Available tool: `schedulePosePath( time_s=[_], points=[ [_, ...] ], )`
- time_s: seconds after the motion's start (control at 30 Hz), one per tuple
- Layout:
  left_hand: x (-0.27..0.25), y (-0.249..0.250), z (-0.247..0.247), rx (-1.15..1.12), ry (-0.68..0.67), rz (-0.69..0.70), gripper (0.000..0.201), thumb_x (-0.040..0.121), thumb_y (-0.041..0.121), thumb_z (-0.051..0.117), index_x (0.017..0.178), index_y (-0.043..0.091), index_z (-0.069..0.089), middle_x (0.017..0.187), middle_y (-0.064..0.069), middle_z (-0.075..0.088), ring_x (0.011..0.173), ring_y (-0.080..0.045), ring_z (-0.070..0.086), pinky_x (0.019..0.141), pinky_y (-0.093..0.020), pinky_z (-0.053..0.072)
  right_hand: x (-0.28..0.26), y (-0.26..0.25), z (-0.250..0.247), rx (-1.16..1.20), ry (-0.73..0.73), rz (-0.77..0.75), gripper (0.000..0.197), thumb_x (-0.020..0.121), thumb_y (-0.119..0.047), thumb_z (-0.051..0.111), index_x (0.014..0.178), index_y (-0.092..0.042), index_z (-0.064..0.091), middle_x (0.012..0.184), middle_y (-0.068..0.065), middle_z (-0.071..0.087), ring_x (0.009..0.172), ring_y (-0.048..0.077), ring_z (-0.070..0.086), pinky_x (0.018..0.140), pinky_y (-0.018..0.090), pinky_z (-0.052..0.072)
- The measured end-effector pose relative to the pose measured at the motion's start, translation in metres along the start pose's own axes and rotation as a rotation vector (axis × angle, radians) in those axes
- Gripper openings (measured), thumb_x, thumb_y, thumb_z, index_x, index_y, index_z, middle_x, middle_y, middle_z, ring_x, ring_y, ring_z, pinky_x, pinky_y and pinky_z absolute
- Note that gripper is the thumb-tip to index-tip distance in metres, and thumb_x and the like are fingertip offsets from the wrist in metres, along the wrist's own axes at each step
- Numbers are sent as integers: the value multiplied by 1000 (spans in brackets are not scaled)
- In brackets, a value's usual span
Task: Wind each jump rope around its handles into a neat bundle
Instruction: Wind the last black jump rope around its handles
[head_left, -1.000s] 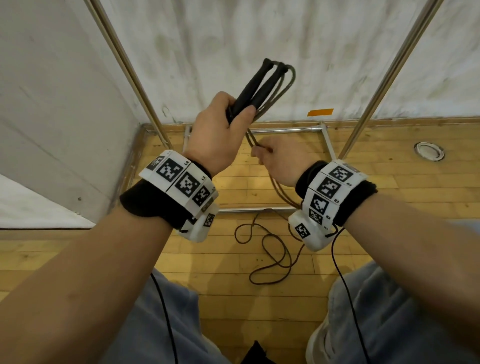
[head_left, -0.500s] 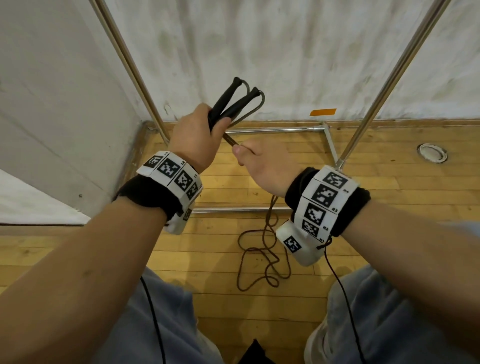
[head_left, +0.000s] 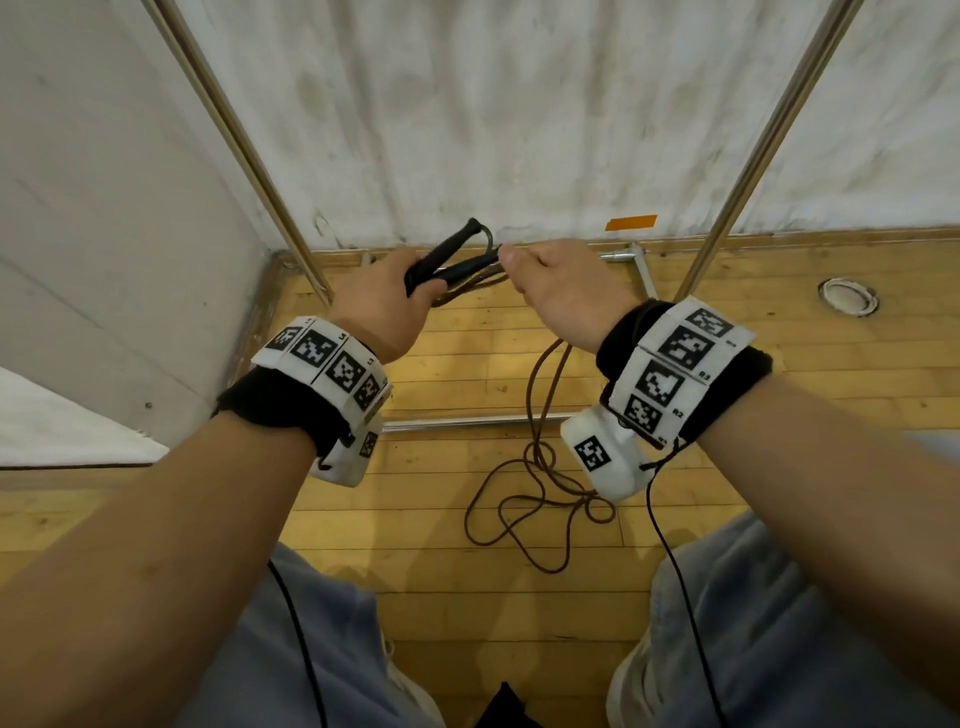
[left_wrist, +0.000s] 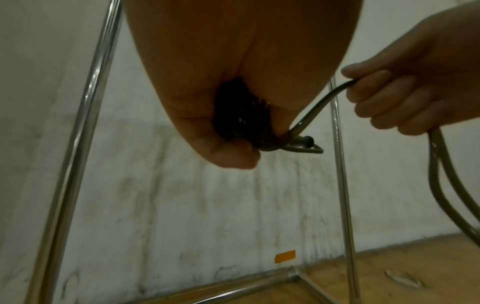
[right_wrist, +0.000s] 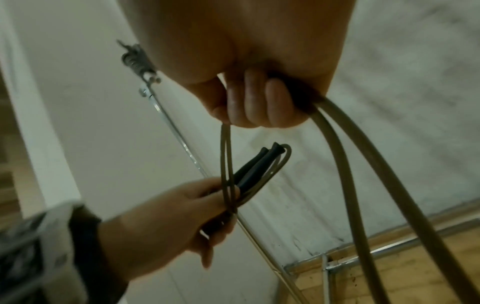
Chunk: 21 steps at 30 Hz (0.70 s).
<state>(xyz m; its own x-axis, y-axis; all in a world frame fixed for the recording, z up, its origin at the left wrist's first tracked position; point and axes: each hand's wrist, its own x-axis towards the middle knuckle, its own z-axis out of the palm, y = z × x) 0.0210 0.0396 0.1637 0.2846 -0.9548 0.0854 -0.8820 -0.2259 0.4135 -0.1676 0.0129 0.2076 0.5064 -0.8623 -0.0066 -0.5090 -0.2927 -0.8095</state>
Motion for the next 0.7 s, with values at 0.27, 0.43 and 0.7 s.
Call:
schedulePosePath(
  time_s=[0.27,0.43,0.7],
  points=[
    [-20,19,7,36,-202,209,18,97,35,42,99,18,49,74,2,55,62,-16,51,51,-29,33,5,1,-8,123,61,35,35,97,-23,43,65,-19,54,56,-2,39,47,11,33,49,22,29],
    [-25,28,13,150,-243,226,40,79,59,59,99,26,51,81,7,58,73,-14,56,64,-33,49,6,4,-9,-48,112,-30,34,98,-27,42,67,-21,54,56,-6,44,47,6,38,43,11,29],
    [-28,37,24,169,-240,238,30,96,43,46,115,20,49,77,7,53,64,-8,51,50,-25,36,10,7,-13,-183,177,-61,36,98,-32,43,74,-15,64,52,-8,44,46,7,40,46,5,33]
  ],
)
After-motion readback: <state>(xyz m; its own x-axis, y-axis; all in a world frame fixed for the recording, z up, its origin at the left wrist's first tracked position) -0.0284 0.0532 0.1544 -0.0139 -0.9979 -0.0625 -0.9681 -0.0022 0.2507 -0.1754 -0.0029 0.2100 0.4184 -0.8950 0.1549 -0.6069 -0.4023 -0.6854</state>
